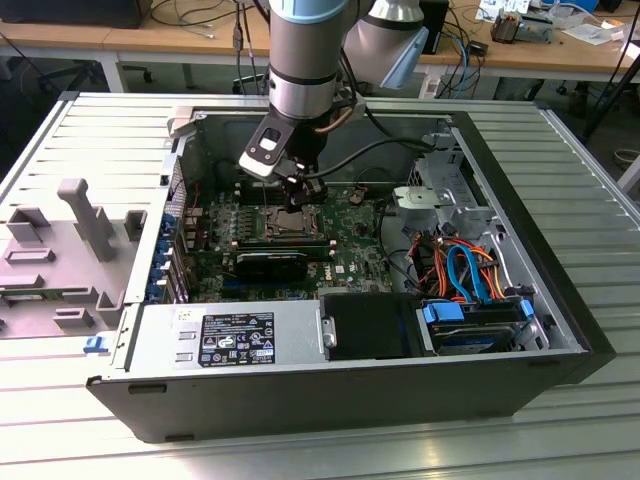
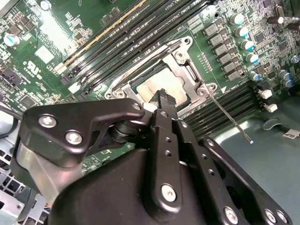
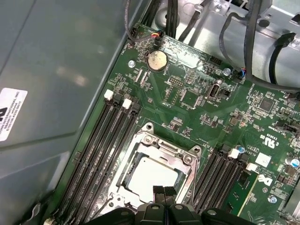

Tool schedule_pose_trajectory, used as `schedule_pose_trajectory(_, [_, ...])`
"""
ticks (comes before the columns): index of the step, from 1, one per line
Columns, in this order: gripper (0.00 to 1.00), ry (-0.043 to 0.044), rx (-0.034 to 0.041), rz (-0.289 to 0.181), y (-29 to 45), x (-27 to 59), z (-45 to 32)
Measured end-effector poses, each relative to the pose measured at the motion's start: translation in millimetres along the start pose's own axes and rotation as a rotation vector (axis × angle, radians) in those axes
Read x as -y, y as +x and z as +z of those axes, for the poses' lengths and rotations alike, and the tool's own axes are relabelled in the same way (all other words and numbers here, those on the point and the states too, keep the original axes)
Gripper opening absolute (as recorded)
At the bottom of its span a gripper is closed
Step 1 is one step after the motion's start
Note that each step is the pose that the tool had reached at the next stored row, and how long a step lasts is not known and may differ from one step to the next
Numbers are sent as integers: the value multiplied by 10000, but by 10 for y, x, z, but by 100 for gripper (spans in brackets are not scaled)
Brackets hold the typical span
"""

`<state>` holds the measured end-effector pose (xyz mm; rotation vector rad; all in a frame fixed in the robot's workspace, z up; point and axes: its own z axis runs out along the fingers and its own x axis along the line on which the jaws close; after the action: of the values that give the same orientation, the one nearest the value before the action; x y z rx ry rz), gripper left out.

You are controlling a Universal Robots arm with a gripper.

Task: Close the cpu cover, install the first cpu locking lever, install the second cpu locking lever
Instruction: 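Install the second cpu locking lever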

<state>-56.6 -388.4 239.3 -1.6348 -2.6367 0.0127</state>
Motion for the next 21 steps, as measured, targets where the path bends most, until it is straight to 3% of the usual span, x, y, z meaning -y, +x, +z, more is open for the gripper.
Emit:
schedule_pose_trajectory(19, [11,33,32,-1169,0,0,0])
schedule_pose_trajectory(21, [11,51,49,-1764,0,0,0])
